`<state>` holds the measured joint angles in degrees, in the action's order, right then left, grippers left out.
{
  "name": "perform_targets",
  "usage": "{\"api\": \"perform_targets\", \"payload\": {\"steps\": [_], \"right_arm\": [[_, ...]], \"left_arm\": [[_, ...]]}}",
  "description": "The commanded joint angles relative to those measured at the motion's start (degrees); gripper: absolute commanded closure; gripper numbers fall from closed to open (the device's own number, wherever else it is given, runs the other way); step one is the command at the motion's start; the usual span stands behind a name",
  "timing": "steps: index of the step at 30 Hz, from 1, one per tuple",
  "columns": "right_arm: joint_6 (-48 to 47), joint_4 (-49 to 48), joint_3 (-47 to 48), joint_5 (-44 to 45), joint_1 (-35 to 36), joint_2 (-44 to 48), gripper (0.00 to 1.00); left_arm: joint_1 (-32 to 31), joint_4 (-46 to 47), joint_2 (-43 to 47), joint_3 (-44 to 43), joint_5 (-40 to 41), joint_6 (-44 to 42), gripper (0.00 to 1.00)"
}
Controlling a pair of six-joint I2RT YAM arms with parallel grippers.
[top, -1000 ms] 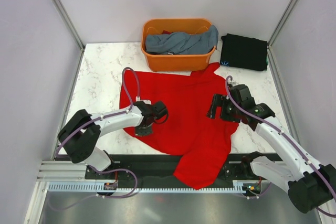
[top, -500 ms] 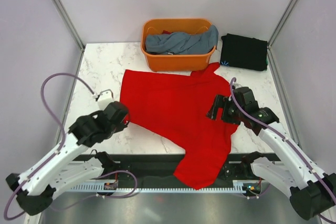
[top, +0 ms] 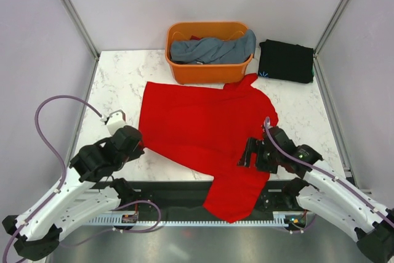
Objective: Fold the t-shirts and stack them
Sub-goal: Flatten the tshirt out
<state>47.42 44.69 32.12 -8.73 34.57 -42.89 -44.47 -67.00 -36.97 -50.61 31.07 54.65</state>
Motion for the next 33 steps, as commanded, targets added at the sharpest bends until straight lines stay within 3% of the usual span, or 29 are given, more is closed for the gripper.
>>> {"api": "perform_targets", "payload": {"steps": [1, 5, 6, 7, 8, 9, 12, 15, 19, 22, 28, 33], "right_arm": [[7.8, 2.4, -1.9, 1.6, 5.9, 2.2, 0.05], [16.7, 0.3, -3.6, 6.2, 19.8, 1.2, 0.09], [21.3, -0.2, -3.2, 9.2, 27.7, 0.1, 0.09], [26.3, -0.6, -1.8, 14.2, 37.0, -3.3, 0.10], [26.3, -0.4, -0.8, 14.3, 37.1, -5.3, 0.10], [31.2, 0.1, 0.4, 19.9, 46.2, -7.4, 0.10], [39.6, 5.8, 6.2, 28.1, 61.3, -16.1, 0.13], [46.4, 10.9, 12.0, 33.0, 69.3, -25.6, 0.19], [48.1, 12.7, 19.5, 34.2, 74.2, -39.8, 0.19], [48.5, 13.8, 22.1, 34.5, 75.5, -43.9, 0.21], [51.4, 12.9, 16.8, 33.6, 76.1, -42.9, 0.27], [52.5, 10.2, 12.0, 34.0, 76.0, -40.8, 0.41]], "left_arm": [[0.1, -1.1, -1.3, 1.0, -0.5, 4.7, 0.94], [0.2, -1.6, -1.4, 1.8, -1.4, 7.3, 0.94], [0.1, -1.6, -1.3, 2.2, -1.6, 7.8, 0.94], [0.1, -1.7, -1.1, 2.3, -1.6, 8.8, 0.94], [0.1, -1.7, -1.1, 2.4, -1.6, 8.8, 0.94], [0.1, -1.7, -0.7, 2.4, -1.8, 9.2, 0.94], [0.1, -2.7, 0.3, 2.5, -1.7, 9.8, 0.94], [0.1, -3.5, 2.0, 2.4, -2.1, 10.0, 0.94], [0.1, -3.5, 3.4, 2.4, -1.9, 10.1, 0.94], [0.1, -3.7, 3.2, 2.4, -1.9, 9.9, 0.94], [0.1, -3.6, 2.3, 2.3, -2.4, 9.6, 0.94], [0.1, -3.5, 2.8, 2.3, -2.4, 9.6, 0.94]]}}
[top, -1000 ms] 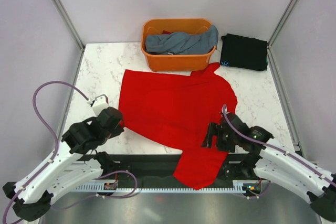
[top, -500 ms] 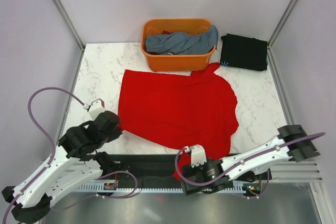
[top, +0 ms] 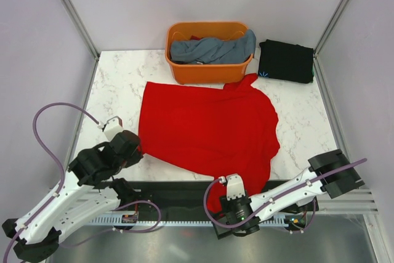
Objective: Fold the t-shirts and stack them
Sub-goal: Flatten the tshirt out, then fold the tshirt
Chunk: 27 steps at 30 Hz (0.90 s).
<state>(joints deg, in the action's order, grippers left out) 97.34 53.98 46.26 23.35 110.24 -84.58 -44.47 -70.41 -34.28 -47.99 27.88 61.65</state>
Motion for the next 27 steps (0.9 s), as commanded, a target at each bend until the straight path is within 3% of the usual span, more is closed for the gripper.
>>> {"api": "perform_targets", "payload": {"steps": [1, 7, 13, 19, 27], "right_arm": [[2.2, 0.8, -2.1, 2.1, 0.4, 0.5, 0.44], [1.3, 7.1, 2.2, 4.1, 0.8, -1.0, 1.00], [0.6, 22.7, 14.5, 15.1, -2.6, 2.6, 1.00], [-15.3, 22.7, 18.9, 22.1, -16.9, 9.0, 1.00], [-38.5, 15.8, 25.9, 24.8, -36.5, 9.9, 1.00]], "left_arm": [[0.1, -0.1, 0.1, -0.4, 0.8, 2.6, 0.94], [0.1, -0.5, 1.1, -0.9, 0.9, 2.3, 0.96], [0.1, 0.2, 0.4, -2.8, 0.9, -3.3, 0.98], [0.1, 6.7, -4.5, -3.8, -3.1, -13.3, 0.98], [3.9, 10.2, -20.2, -8.6, -6.3, -24.0, 0.98]]}}
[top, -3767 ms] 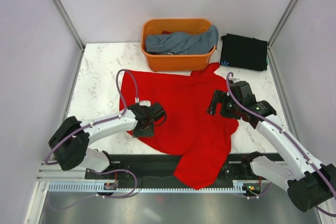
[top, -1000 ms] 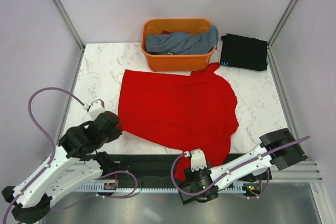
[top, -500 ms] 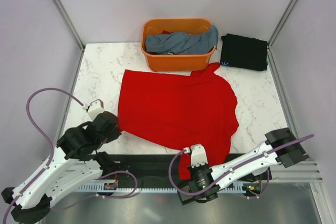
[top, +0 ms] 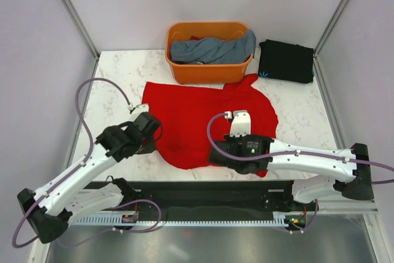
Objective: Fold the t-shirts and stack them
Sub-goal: Fold the tshirt
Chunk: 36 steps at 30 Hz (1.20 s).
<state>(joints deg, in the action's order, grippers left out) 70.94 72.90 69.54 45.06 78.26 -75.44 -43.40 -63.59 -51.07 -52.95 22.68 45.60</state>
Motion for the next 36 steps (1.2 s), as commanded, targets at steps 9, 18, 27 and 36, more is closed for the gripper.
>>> {"api": "perform_targets", "payload": {"steps": [9, 18, 27, 36], "right_arm": [[-32.0, -13.0, 6.4, -0.7, -19.3, -1.0, 1.00], [-45.7, -19.6, 8.1, -3.9, -29.5, -2.5, 1.00], [-53.4, -26.1, 8.1, -8.4, -38.7, -6.6, 1.00], [-57.0, -27.7, 15.7, -13.9, -50.6, -20.3, 0.66]], "left_arm": [[18.2, 10.4, -9.7, -5.2, -7.8, -20.5, 0.98], [23.3, 13.6, -19.8, -8.7, -7.3, -25.4, 0.98], [28.3, 17.3, -29.9, -11.6, -8.4, -29.6, 0.98], [33.7, 16.2, -46.2, -24.4, -16.3, -32.3, 0.53]]}}
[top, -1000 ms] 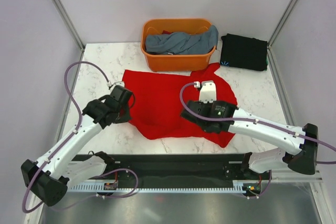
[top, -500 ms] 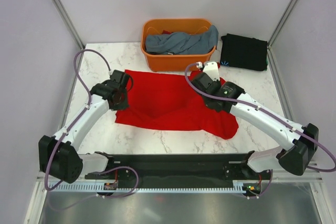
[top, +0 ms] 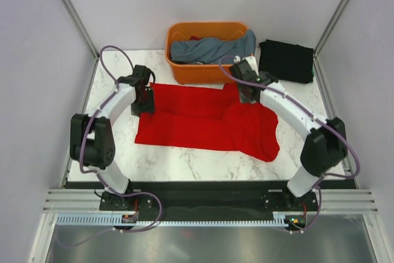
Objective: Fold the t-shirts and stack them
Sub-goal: Fold the tshirt
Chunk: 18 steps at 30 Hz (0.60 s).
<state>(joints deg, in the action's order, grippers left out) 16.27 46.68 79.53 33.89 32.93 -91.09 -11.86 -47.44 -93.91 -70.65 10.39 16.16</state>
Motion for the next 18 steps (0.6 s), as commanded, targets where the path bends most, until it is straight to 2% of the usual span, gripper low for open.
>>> {"api": "perform_targets", "payload": {"steps": [1, 2, 3, 5, 7, 8, 9, 11, 12, 13, 15, 18], "right_arm": [[-1.6, 0.1, 10.9, -3.3, -7.0, -6.5, 0.22], [-0.6, 2.1, 13.6, -3.7, -9.6, -9.3, 0.13], [1.5, 5.8, 17.2, -3.8, -10.5, -9.9, 0.08], [3.1, 6.1, 15.8, -5.0, -11.1, -6.1, 0.05], [7.2, 3.2, 7.4, -11.0, -11.2, -1.0, 0.04], [8.9, 1.9, 3.6, -13.9, -11.4, 4.9, 0.04], [13.3, -0.8, -5.1, -18.5, -11.4, 7.9, 0.04], [17.5, -3.7, -14.2, -23.1, -11.3, 16.9, 0.06], [20.2, -5.7, -18.4, -24.4, -11.4, 19.8, 0.08], [23.8, -6.7, -26.1, -28.0, -11.4, 22.4, 0.11], [27.2, -9.6, -35.8, -30.0, -11.3, 29.7, 0.15], [30.5, -9.2, -42.2, -29.8, -11.3, 35.3, 0.16]], "left_arm": [[2.5, -0.8, -4.1, -7.9, -5.6, -1.9, 0.39], [2.9, -1.3, -3.4, -8.6, -6.7, 0.0, 0.29], [3.1, -1.3, -2.3, -8.1, -7.7, 0.9, 0.02], [3.1, -0.8, 2.8, -6.3, -8.9, 3.2, 0.00], [3.1, -0.2, 6.6, -2.2, -9.5, 5.0, 0.00], [3.1, 0.2, 8.3, -0.5, -9.8, 7.1, 0.00], [3.2, 1.5, 12.3, 3.7, -10.0, 8.3, 0.00], [3.3, 3.6, 17.0, 8.9, -11.6, 13.0, 0.00], [3.7, 4.9, 21.4, 14.3, -12.0, 14.5, 0.01], [3.8, 7.3, 23.8, 16.9, -12.3, 16.0, 0.01], [4.5, 9.6, 29.4, 24.0, -12.3, 20.2, 0.01], [5.3, 12.9, 33.3, 30.4, -12.8, 24.1, 0.01]]}}
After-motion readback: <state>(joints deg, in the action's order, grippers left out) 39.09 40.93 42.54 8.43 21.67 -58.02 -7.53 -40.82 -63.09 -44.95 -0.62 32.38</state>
